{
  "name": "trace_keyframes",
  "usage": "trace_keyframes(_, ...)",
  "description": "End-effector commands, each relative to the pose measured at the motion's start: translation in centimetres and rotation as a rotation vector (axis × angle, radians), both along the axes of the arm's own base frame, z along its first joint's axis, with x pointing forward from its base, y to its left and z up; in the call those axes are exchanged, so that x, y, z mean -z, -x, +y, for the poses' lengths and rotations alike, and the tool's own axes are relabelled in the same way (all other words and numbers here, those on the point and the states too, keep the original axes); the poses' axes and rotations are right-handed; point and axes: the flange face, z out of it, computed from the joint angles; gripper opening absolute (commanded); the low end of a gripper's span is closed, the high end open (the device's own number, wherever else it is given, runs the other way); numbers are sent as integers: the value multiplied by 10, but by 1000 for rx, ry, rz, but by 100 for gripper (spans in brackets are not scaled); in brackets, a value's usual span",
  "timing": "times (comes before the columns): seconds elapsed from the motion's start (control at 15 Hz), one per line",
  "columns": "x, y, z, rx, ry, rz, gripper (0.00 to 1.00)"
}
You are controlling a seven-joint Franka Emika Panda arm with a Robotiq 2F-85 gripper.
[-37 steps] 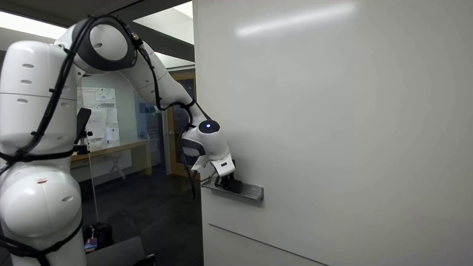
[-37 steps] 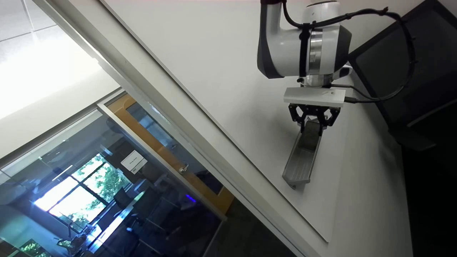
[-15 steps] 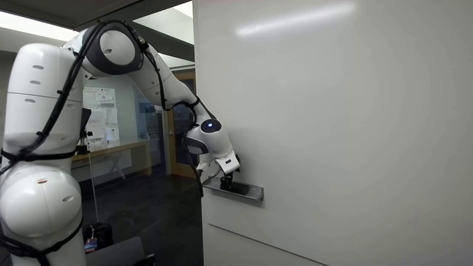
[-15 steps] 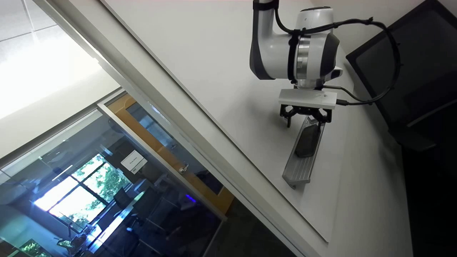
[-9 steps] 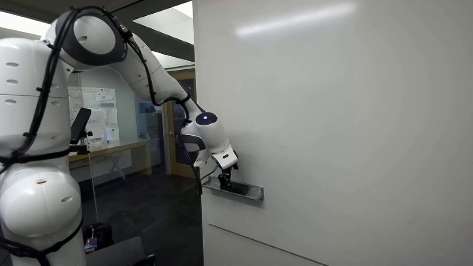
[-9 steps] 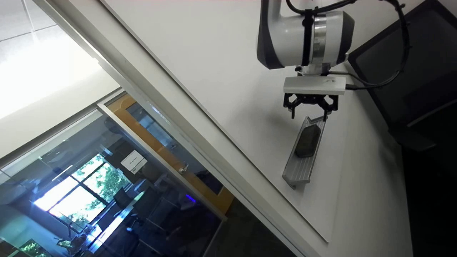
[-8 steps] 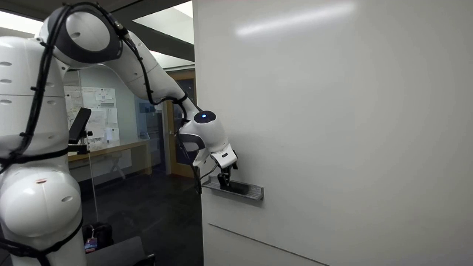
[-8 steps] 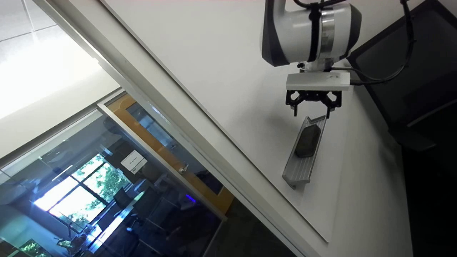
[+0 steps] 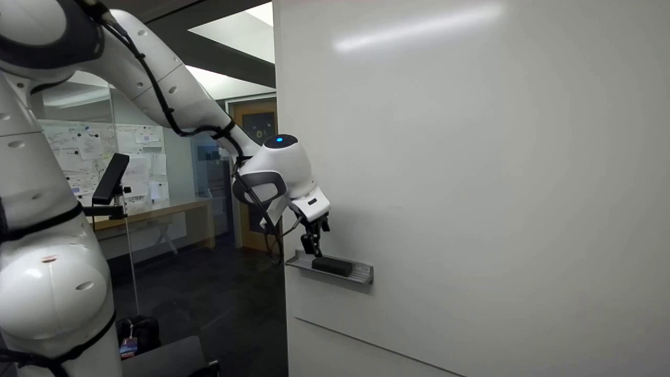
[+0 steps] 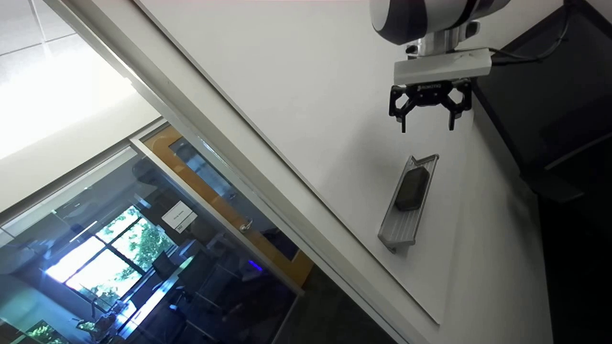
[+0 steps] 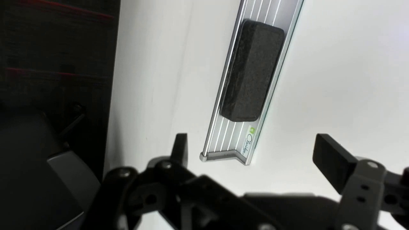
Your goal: Take the eraser and rub off the contents on the whiteboard
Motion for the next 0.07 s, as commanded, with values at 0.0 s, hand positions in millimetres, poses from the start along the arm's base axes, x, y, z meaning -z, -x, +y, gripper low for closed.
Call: trace_keyframes(0.0,-34,15,-7,-21,-6,25,100)
